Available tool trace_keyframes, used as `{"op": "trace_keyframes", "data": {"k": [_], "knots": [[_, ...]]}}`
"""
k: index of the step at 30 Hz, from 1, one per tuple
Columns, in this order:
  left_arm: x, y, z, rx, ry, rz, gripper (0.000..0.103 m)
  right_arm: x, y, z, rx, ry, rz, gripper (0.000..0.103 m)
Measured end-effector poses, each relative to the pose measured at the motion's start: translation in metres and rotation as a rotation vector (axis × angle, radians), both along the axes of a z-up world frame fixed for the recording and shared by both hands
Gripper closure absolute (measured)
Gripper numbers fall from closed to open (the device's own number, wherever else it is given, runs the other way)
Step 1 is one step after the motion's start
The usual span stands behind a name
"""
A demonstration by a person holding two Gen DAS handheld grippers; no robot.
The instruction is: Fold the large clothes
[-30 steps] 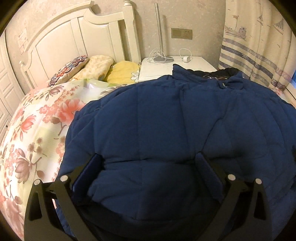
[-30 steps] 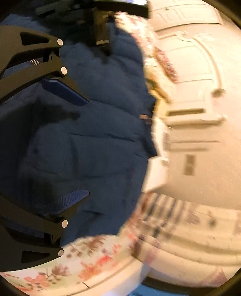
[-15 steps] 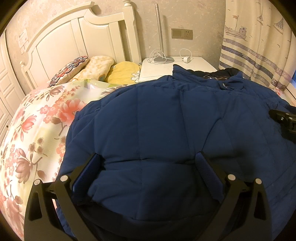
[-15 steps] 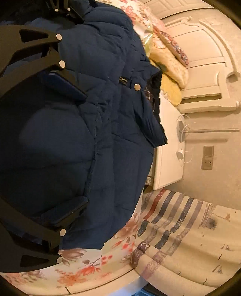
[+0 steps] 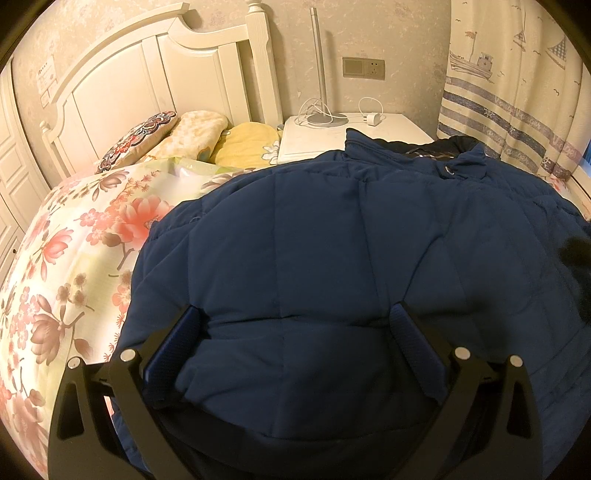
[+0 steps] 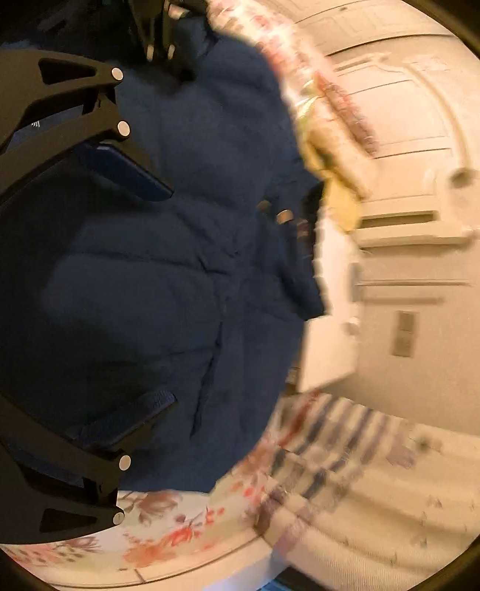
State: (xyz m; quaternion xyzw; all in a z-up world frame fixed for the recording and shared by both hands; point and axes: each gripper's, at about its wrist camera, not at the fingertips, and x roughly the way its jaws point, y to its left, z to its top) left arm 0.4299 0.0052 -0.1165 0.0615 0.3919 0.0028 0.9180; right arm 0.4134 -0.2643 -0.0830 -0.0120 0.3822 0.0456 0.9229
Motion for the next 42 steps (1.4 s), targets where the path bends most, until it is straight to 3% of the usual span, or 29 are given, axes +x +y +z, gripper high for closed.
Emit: {"op": "trace_keyframes", "data": {"k": [2, 4, 13, 16, 18, 19, 22, 24, 27, 29, 31, 32, 34, 36, 37, 42], "knots": [[0.0, 0.0, 0.0, 0.002, 0.0, 0.0, 0.002, -0.017, 0.002, 0.002, 0.012, -0.039, 0.022, 0.005], [0.0, -0.001, 0.0, 0.001, -0.001, 0.0, 0.002, -0.015, 0.009, -0.021, -0.085, 0.035, 0.027, 0.004], [-0.004, 0.003, 0.004, -0.029, -0.018, 0.0, 0.002, -0.012, 0.01, -0.034, -0.09, 0.039, 0.031, 0.004], [-0.03, 0.01, 0.02, -0.076, -0.077, 0.037, 0.003, -0.012, 0.007, -0.035, -0.081, 0.036, 0.03, 0.004], [-0.055, 0.005, 0.031, -0.125, -0.105, -0.01, 0.003, -0.013, 0.008, -0.035, -0.083, 0.033, 0.028, 0.004], [-0.064, 0.0, 0.033, -0.108, -0.11, -0.032, 0.002, -0.013, 0.008, -0.035, -0.082, 0.034, 0.028, 0.004], [-0.085, -0.027, 0.019, 0.039, -0.098, -0.09, 0.002, -0.013, 0.009, -0.035, -0.08, 0.034, 0.026, 0.004], [-0.08, -0.035, -0.001, 0.089, -0.015, -0.103, 0.002, -0.015, 0.01, -0.035, -0.086, 0.027, 0.024, 0.004], [-0.077, -0.033, -0.002, 0.072, -0.006, -0.098, 0.002, -0.02, 0.009, -0.033, -0.079, 0.028, 0.022, 0.005], [-0.079, -0.034, -0.001, 0.073, -0.016, -0.095, 0.002, -0.035, 0.004, -0.024, -0.018, 0.032, -0.016, 0.005], [-0.082, -0.033, 0.0, 0.07, -0.035, -0.094, 0.002, -0.067, 0.002, -0.01, 0.081, -0.024, -0.023, 0.005], [-0.083, -0.033, 0.0, 0.068, -0.04, -0.092, 0.002, -0.078, 0.006, -0.008, 0.085, -0.032, -0.013, 0.005], [-0.082, -0.032, -0.001, 0.069, -0.035, -0.09, 0.002, -0.096, 0.021, -0.012, -0.002, 0.004, 0.043, 0.005], [-0.088, -0.031, -0.001, 0.078, -0.041, -0.089, 0.002, -0.105, 0.043, -0.039, -0.155, 0.129, 0.145, 0.005], [-0.088, -0.031, -0.001, 0.082, -0.04, -0.087, 0.002, -0.108, 0.046, -0.05, -0.173, 0.163, 0.174, 0.005], [-0.088, -0.029, -0.001, 0.1, -0.015, -0.076, 0.002, -0.104, 0.037, -0.046, -0.125, 0.19, 0.159, 0.005]]}}
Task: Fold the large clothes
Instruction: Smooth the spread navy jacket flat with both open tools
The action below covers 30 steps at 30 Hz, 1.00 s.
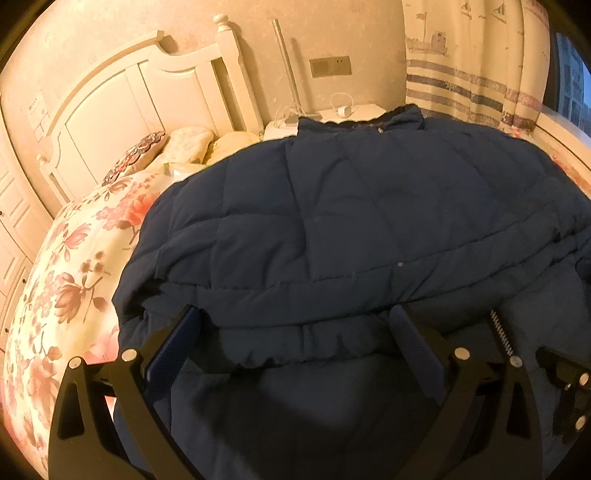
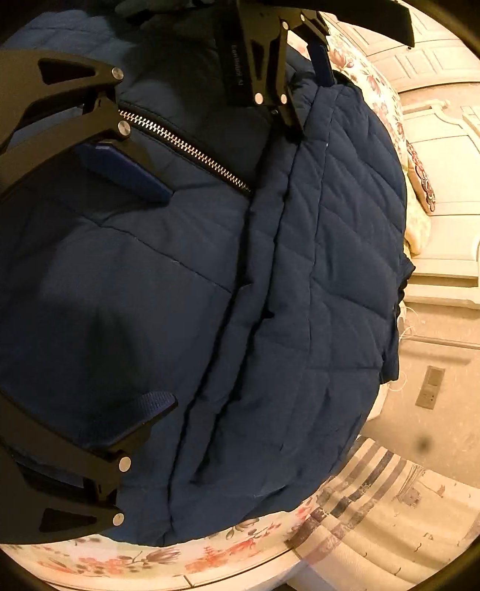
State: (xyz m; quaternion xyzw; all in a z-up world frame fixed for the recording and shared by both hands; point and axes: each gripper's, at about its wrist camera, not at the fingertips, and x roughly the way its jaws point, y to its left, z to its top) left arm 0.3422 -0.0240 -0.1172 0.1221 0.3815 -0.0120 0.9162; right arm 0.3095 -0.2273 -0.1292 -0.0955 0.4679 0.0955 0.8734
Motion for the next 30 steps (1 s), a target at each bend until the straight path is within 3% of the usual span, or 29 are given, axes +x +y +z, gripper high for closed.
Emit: {"op": "trace_keyframes", "data": {"k": [3, 6, 8, 10, 12, 13, 15, 17, 19, 22, 25, 26, 28, 30], "knots": [[-0.018, 0.019, 0.008, -0.051, -0.008, 0.022, 0.002, -0.007, -0.014, 0.012, -0.029, -0.015, -0.038, 0.005], [-0.031, 0.051, 0.005, -0.068, 0.03, 0.11, 0.002, -0.012, -0.06, 0.012, -0.013, -0.006, -0.144, 0.005], [-0.035, 0.079, 0.01, -0.176, 0.042, 0.169, 0.002, -0.02, -0.103, 0.006, 0.058, -0.006, -0.219, 0.005], [-0.034, 0.099, 0.0, -0.144, 0.082, 0.266, 0.002, -0.03, -0.131, -0.004, 0.128, -0.007, -0.275, 0.004], [-0.03, 0.115, -0.012, -0.215, 0.163, 0.267, 0.002, -0.036, -0.135, -0.003, 0.16, -0.032, -0.269, 0.004], [-0.031, 0.126, -0.012, -0.277, 0.165, 0.276, 0.002, -0.037, -0.131, -0.002, 0.135, -0.035, -0.263, 0.005], [-0.032, 0.133, -0.014, -0.293, 0.166, 0.292, 0.002, -0.041, -0.123, -0.001, 0.1, -0.043, -0.255, 0.005], [-0.039, 0.128, -0.008, -0.236, 0.126, 0.312, 0.003, -0.046, -0.116, 0.008, 0.08, -0.084, -0.27, 0.005], [-0.057, 0.109, 0.006, -0.138, 0.023, 0.311, 0.004, -0.057, -0.104, 0.021, 0.107, -0.144, -0.248, 0.005], [-0.082, 0.073, 0.021, -0.122, -0.039, 0.172, 0.002, -0.07, -0.069, 0.029, 0.086, -0.158, -0.134, 0.005], [-0.103, 0.03, 0.019, -0.133, -0.019, -0.003, 0.002, -0.08, -0.027, 0.019, 0.022, -0.131, 0.01, 0.005], [-0.105, 0.015, 0.01, -0.097, 0.01, -0.042, 0.002, -0.082, -0.016, 0.013, -0.007, -0.116, 0.044, 0.005], [-0.102, -0.006, -0.014, 0.022, 0.049, -0.056, 0.002, -0.082, 0.002, 0.0, -0.102, -0.103, 0.066, 0.005], [-0.098, -0.004, -0.013, 0.009, 0.054, -0.052, 0.002, -0.076, -0.003, 0.0, -0.077, -0.083, 0.058, 0.005]]}}
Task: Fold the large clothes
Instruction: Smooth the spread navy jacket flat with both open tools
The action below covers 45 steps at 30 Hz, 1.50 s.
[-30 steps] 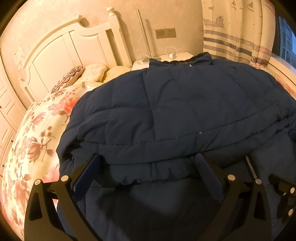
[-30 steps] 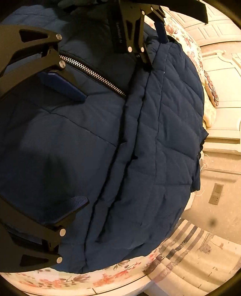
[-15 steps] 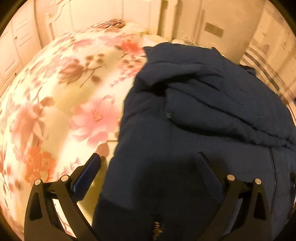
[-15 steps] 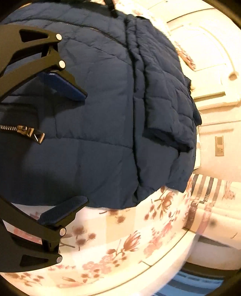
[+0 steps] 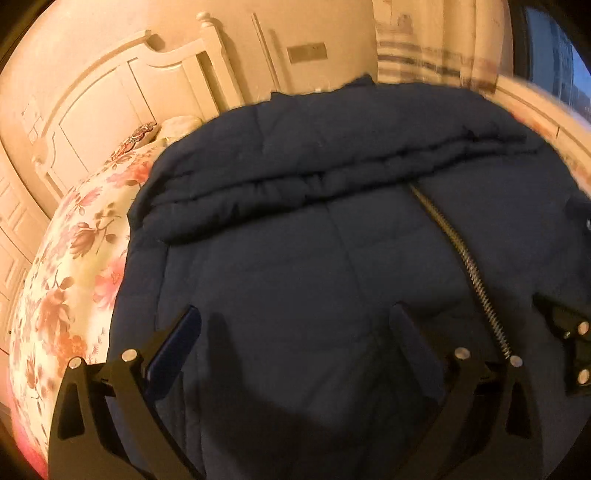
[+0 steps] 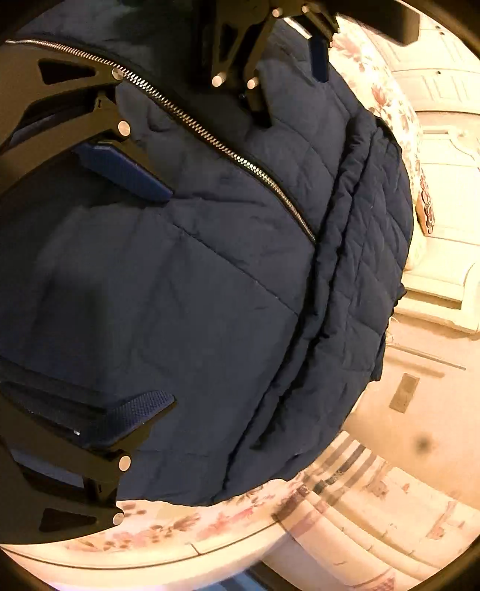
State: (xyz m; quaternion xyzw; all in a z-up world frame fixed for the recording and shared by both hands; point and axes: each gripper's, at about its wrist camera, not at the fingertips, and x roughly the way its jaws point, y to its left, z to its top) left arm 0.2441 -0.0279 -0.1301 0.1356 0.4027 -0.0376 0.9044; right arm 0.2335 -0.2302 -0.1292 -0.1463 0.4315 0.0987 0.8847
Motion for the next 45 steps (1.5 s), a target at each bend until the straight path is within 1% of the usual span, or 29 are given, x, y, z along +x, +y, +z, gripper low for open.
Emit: {"op": "trace_keyframes", "data": {"k": [2, 3, 6, 10, 11, 12, 14, 16, 17, 18, 19, 22, 23, 25, 26, 27, 29, 31, 32, 35, 37, 40, 42, 44, 45], "knots": [[0.006, 0.012, -0.002, -0.071, 0.042, 0.005, 0.002, 0.006, -0.011, -0.001, 0.058, 0.036, -0.014, 0.005], [0.006, 0.018, -0.001, -0.089, 0.044, 0.025, 0.002, 0.008, -0.014, -0.001, 0.072, 0.038, -0.025, 0.005], [0.001, 0.027, 0.002, -0.101, 0.026, 0.061, 0.002, 0.0, -0.021, 0.003, 0.077, 0.012, -0.07, 0.005], [-0.038, 0.045, 0.01, -0.102, -0.034, 0.083, 0.002, -0.017, -0.041, 0.011, 0.101, -0.01, -0.128, 0.005], [-0.044, 0.049, 0.01, -0.096, -0.041, 0.093, 0.002, -0.027, -0.042, 0.011, 0.107, -0.018, -0.131, 0.005], [-0.047, 0.055, 0.009, -0.1, -0.041, 0.103, 0.002, -0.033, -0.045, 0.011, 0.115, -0.022, -0.127, 0.005], [-0.046, 0.059, 0.01, -0.125, -0.029, 0.118, 0.002, -0.04, -0.045, 0.0, 0.11, 0.008, -0.111, 0.005], [-0.04, 0.06, 0.008, -0.112, -0.005, 0.15, 0.002, -0.041, -0.046, -0.003, 0.106, 0.009, -0.109, 0.005], [-0.043, 0.058, 0.009, -0.091, -0.016, 0.158, 0.003, -0.041, -0.046, -0.001, 0.099, 0.006, -0.118, 0.005], [-0.051, 0.052, 0.013, -0.068, -0.05, 0.147, 0.003, -0.043, -0.043, 0.002, 0.08, -0.006, -0.13, 0.005], [-0.059, 0.047, 0.017, -0.068, -0.068, 0.118, 0.003, -0.048, -0.038, 0.007, 0.073, -0.023, -0.121, 0.005], [-0.085, 0.033, 0.025, -0.134, -0.071, -0.002, 0.002, -0.074, -0.016, 0.015, 0.105, -0.04, 0.003, 0.005], [-0.095, 0.024, 0.023, -0.13, -0.072, -0.037, 0.002, -0.08, -0.009, 0.014, 0.103, -0.035, 0.041, 0.005], [-0.102, 0.005, 0.009, -0.054, -0.051, -0.084, 0.002, -0.095, 0.011, -0.002, 0.057, -0.008, 0.127, 0.005], [-0.103, -0.003, -0.001, -0.001, -0.048, -0.089, 0.002, -0.099, 0.013, -0.008, 0.036, -0.024, 0.126, 0.005], [-0.103, -0.004, -0.003, 0.012, -0.054, -0.084, 0.002, -0.099, 0.01, -0.009, 0.06, -0.03, 0.122, 0.005], [-0.099, -0.002, -0.002, -0.01, -0.032, -0.083, 0.002, -0.095, 0.0, -0.01, 0.113, 0.008, 0.101, 0.005], [-0.095, 0.007, -0.002, -0.07, 0.003, -0.075, 0.002, -0.096, -0.002, -0.009, 0.108, 0.015, 0.092, 0.005], [-0.093, 0.012, -0.002, -0.083, 0.006, -0.063, 0.002, -0.098, -0.004, -0.008, 0.094, 0.01, 0.088, 0.005], [-0.104, 0.03, 0.002, -0.126, -0.014, -0.034, 0.002, -0.111, -0.016, -0.002, 0.077, -0.008, 0.052, 0.005], [-0.112, 0.045, 0.002, -0.124, -0.031, -0.001, 0.002, -0.121, -0.035, 0.003, 0.093, -0.022, 0.008, 0.005], [-0.123, 0.064, -0.003, -0.126, -0.027, 0.046, 0.002, -0.135, -0.061, 0.003, 0.132, -0.026, -0.057, 0.005], [-0.129, 0.07, -0.004, -0.126, -0.027, 0.075, 0.002, -0.141, -0.069, 0.004, 0.161, -0.03, -0.081, 0.005], [-0.136, 0.067, 0.001, -0.136, -0.029, 0.071, 0.003, -0.151, -0.064, 0.007, 0.197, -0.042, -0.065, 0.005], [-0.144, 0.06, 0.007, -0.156, -0.038, 0.035, 0.003, -0.154, -0.058, 0.008, 0.205, -0.049, -0.043, 0.005]]}}
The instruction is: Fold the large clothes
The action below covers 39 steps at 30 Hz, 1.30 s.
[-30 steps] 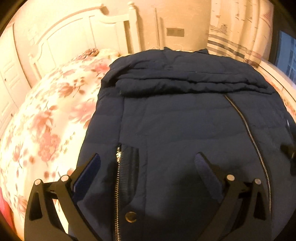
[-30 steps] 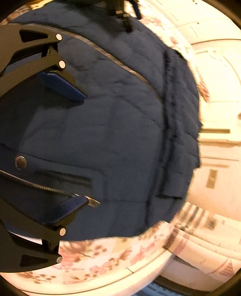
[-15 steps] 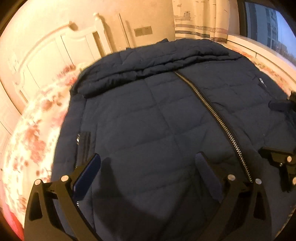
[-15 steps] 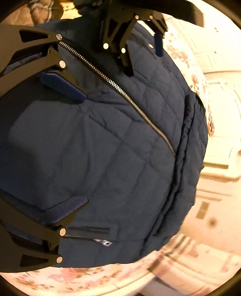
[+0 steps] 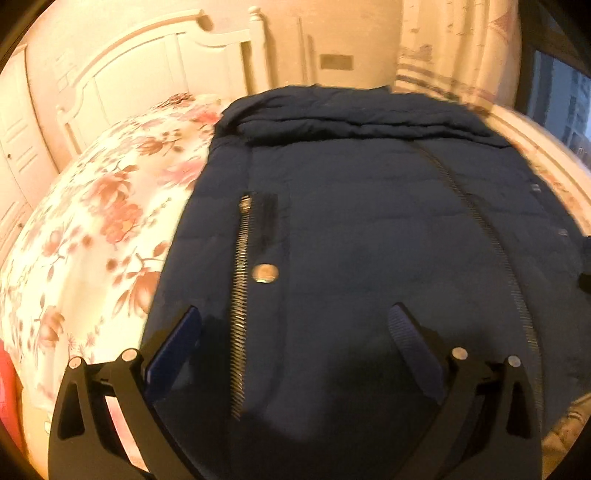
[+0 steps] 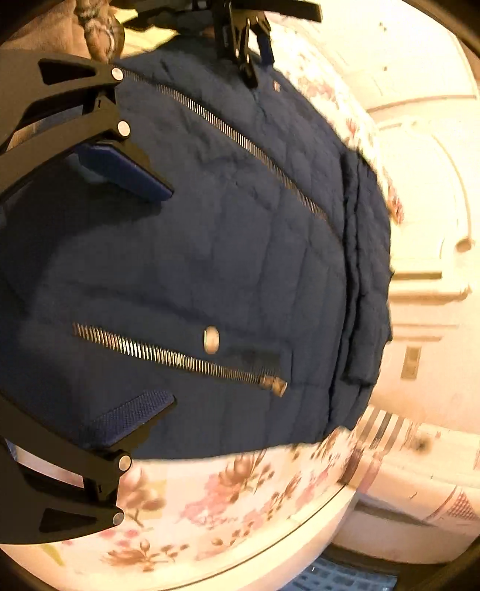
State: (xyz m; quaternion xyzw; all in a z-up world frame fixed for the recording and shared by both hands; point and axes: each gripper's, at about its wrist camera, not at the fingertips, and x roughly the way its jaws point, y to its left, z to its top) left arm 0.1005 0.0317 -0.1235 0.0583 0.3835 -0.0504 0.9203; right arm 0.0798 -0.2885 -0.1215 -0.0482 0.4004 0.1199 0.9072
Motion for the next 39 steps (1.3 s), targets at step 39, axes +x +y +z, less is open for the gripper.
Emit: {"op": "trace_keyframes", "data": {"k": [39], "knots": [[-0.033, -0.005, -0.022, 0.009, 0.009, -0.104, 0.002, -0.019, -0.034, -0.029, 0.014, -0.041, -0.071, 0.004]]}}
